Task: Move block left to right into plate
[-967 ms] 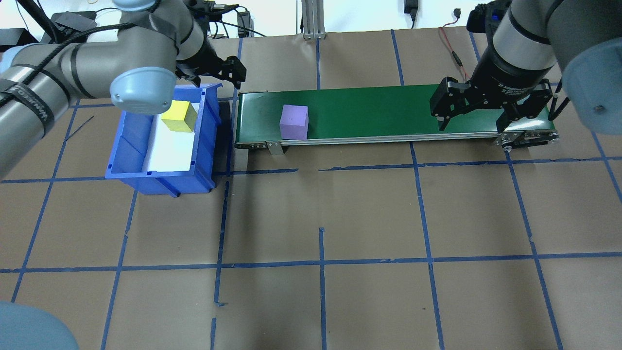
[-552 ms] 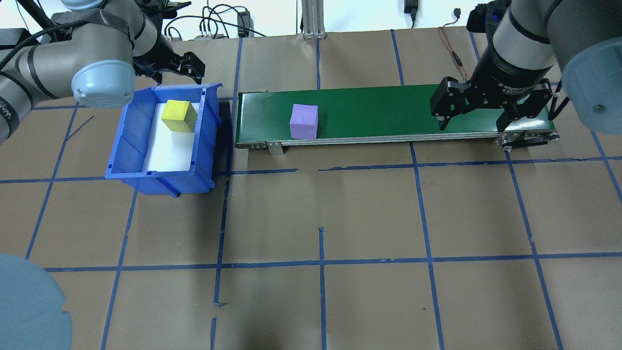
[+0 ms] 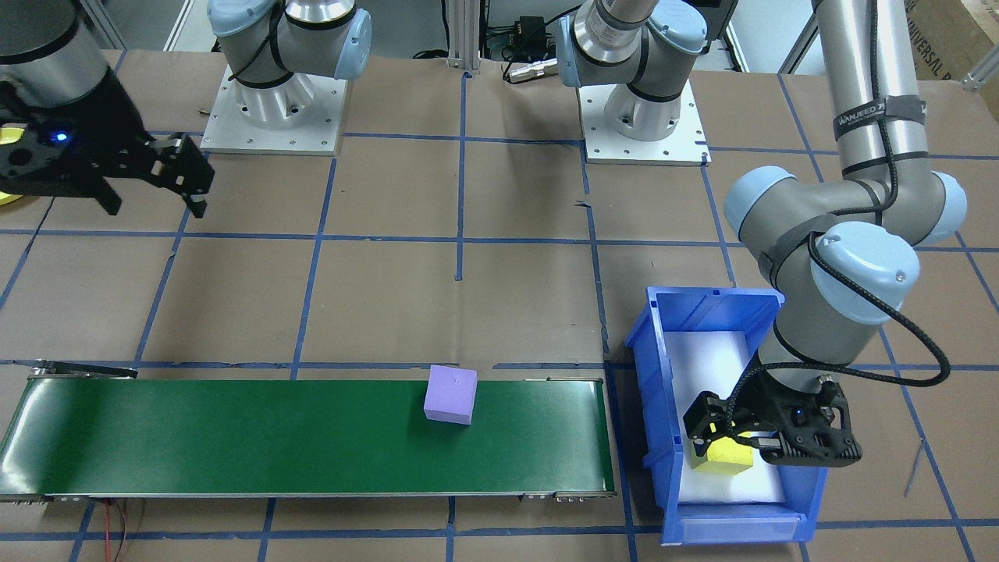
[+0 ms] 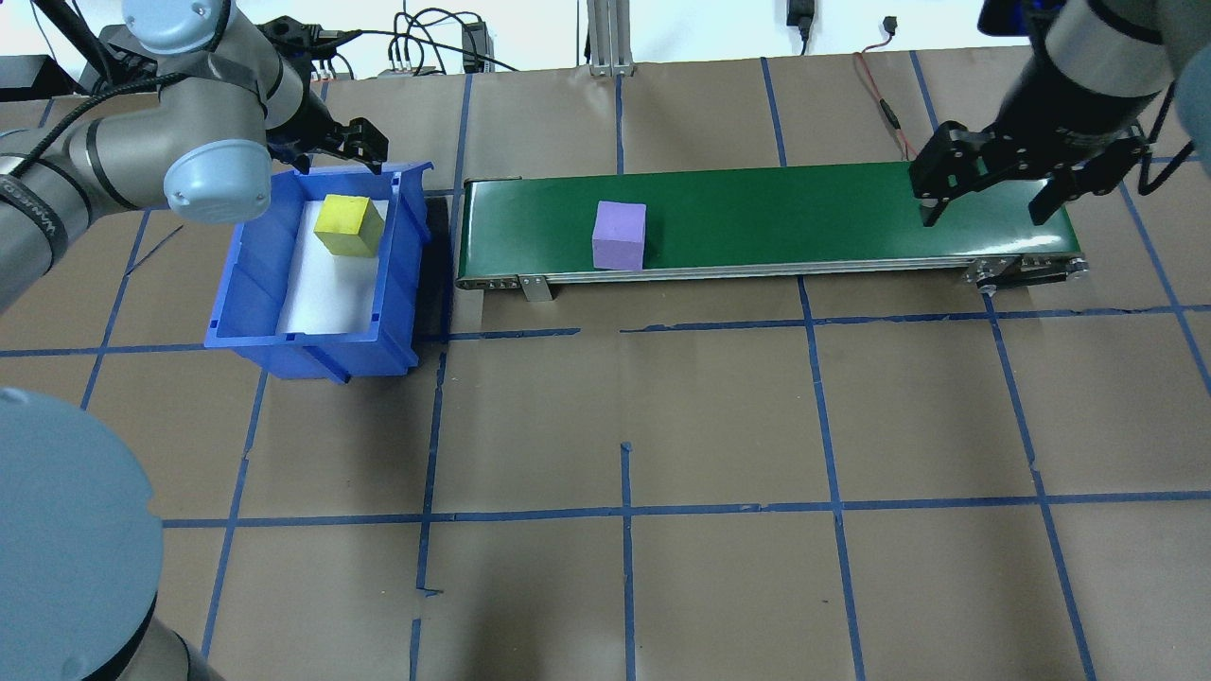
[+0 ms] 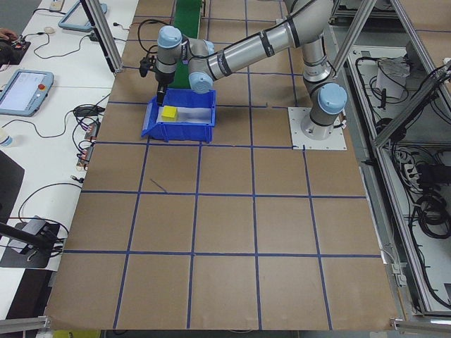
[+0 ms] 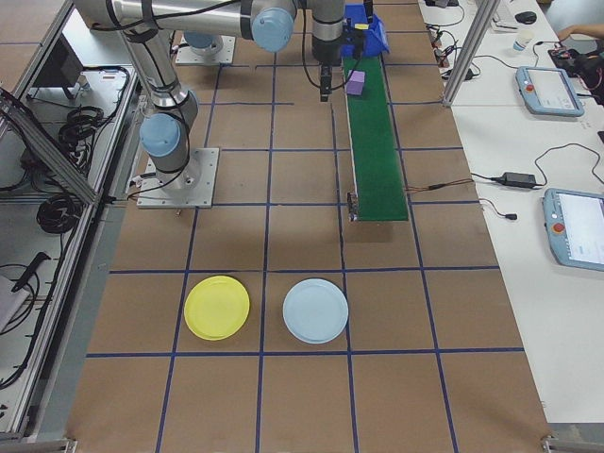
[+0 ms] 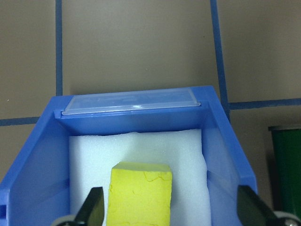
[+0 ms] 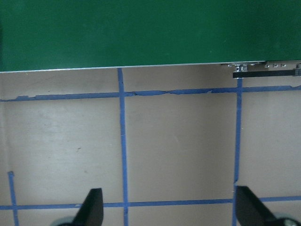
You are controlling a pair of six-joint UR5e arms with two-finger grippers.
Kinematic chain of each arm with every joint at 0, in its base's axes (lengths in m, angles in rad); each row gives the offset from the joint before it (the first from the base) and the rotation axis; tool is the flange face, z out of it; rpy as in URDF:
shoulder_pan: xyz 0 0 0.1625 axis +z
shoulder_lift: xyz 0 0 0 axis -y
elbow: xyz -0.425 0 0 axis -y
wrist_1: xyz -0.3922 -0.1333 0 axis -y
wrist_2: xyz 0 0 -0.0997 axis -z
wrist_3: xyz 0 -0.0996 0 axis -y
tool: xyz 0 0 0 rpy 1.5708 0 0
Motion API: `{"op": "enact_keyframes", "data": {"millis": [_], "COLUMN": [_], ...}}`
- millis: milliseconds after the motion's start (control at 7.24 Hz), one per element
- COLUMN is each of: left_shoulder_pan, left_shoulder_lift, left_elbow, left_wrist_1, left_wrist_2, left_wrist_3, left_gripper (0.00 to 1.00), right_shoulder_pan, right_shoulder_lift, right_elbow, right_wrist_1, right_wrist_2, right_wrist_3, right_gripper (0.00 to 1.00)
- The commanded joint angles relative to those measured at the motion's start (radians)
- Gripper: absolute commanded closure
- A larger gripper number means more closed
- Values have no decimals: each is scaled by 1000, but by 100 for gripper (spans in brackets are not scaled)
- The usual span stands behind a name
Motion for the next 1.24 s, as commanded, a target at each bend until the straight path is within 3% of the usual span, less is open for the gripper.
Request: {"op": "enact_keyframes", "data": {"millis": [0, 138, 414, 829, 967, 1105], "left_shoulder_pan": [13, 36, 50, 50, 50, 50], "left_shoulder_lift": [-18, -18, -20, -25, -26, -34], "left_elbow": [-14, -23, -34, -80, -86, -86], "left_wrist_1": [18, 18, 10, 10, 12, 13], "left_wrist_2": [1, -2, -8, -11, -13, -13], "left_wrist_3": [2, 7, 17, 17, 17, 19], "left_gripper": [1, 1, 1, 2, 2, 9], "right_shoulder_pan": [-224, -292, -330, -330, -328, -325], "right_shoulder_lift": [94, 152, 181, 389, 448, 485], "right_elbow": [-16, -25, -37, -143, -134, -122], "right_wrist_1": [-17, -77, -94, -140, -190, -192], "right_wrist_2": [3, 4, 75, 272, 343, 372], "right_wrist_3": [-324, -456, -467, -455, -447, -445], "right_gripper": [0, 0, 0, 0, 0, 0]}}
